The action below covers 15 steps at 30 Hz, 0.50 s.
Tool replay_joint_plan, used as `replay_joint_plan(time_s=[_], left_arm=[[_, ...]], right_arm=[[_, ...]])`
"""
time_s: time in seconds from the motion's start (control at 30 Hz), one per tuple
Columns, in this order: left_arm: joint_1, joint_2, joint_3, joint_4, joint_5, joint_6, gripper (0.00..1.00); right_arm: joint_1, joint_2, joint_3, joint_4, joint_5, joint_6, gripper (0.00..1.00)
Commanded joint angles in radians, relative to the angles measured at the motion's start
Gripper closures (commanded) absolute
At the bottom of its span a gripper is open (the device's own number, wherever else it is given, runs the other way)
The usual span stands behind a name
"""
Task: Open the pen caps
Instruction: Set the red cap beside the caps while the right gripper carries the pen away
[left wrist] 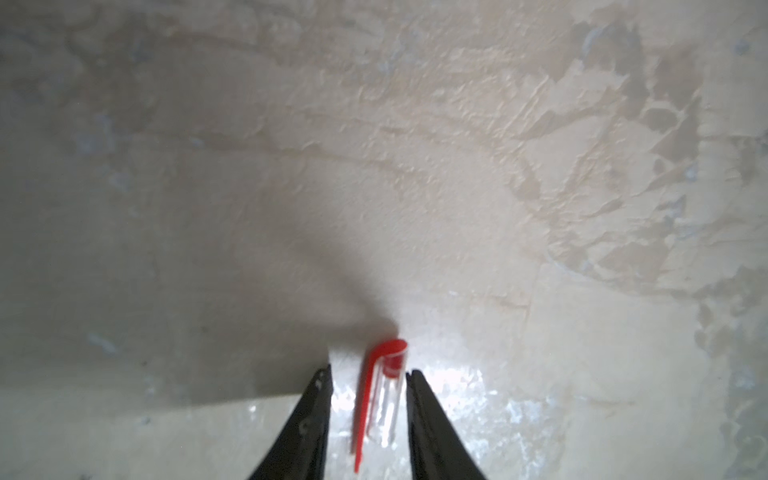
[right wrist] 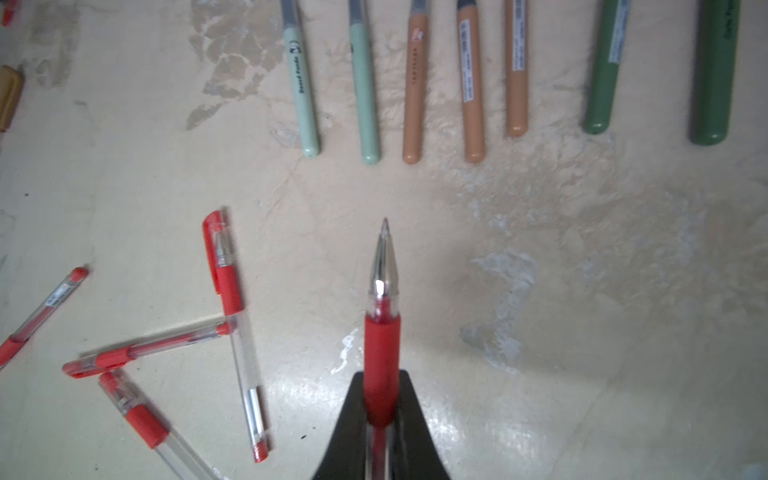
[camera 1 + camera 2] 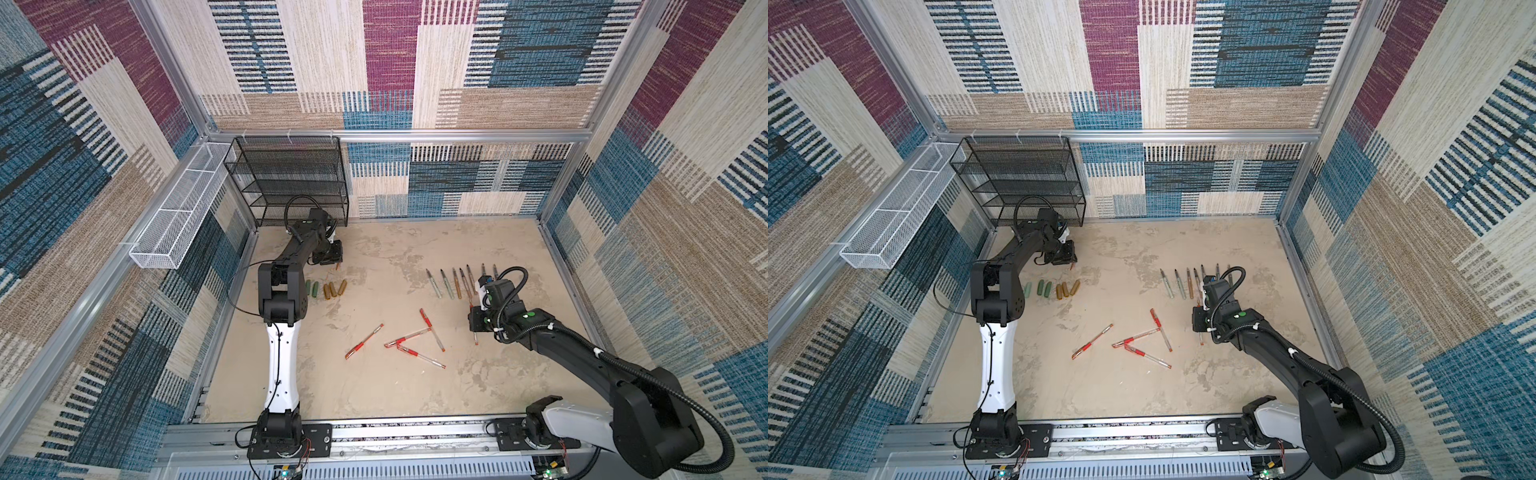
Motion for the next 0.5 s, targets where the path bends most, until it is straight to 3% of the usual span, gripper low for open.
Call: replay_joint_plan(time_s=[0.0, 0.17, 0.47], left_arm=[[-0.003, -0.064, -0.030, -0.019, -0.021, -0.003, 0.63], [-0.006, -0.204, -0.122, -0.006, 0.010, -0.032, 0.61], [-0.013, -0.635, -0.541, 0.135, 0.143, -0.088, 0.57]], right_arm=[[-0.022, 0.032, 0.009, 0.042, -0.037, -0.033, 0.96], [-0.051, 0.096, 0.017, 0.064, -0.047, -0.054, 0.95], [-0.058, 0.193, 0.041, 0.061, -0.019, -0.060, 0.95]])
